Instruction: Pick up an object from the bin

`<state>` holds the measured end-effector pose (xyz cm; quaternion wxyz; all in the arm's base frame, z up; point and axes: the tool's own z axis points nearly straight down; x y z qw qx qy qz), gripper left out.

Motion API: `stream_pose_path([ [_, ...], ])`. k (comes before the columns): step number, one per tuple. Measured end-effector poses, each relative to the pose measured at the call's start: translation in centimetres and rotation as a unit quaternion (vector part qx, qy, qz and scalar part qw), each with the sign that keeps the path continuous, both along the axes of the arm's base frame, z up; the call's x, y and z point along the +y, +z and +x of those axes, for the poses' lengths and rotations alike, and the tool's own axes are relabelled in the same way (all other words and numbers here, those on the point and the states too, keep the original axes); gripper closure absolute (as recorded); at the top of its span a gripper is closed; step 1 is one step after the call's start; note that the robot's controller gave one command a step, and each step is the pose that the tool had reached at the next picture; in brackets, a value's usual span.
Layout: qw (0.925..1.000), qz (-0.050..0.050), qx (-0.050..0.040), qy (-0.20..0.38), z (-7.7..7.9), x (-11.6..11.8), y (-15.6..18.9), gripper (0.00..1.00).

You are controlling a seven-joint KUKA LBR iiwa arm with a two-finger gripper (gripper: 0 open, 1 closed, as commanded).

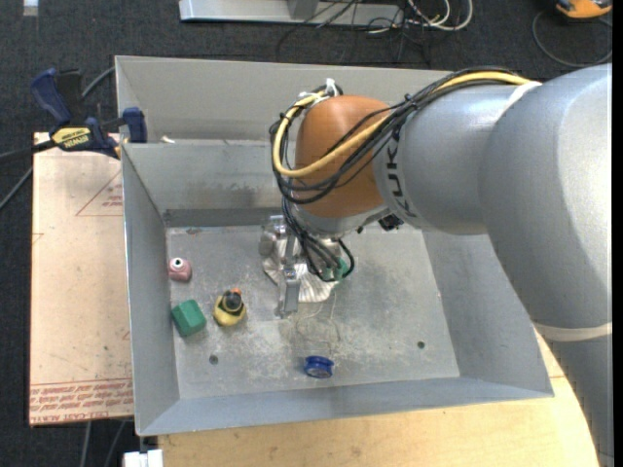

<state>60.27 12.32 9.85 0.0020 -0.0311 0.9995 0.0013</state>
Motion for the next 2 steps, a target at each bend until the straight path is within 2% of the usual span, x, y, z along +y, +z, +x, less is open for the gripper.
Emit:
stream_pose_path([
  [1,0.9997,-0.001,0.0044,-0.024,-0.6,-5.6,-2.9,0.0],
  [2,0.999,0.001,-0.0035,0.045,1.9,-7.4,-2.2,1.0],
])
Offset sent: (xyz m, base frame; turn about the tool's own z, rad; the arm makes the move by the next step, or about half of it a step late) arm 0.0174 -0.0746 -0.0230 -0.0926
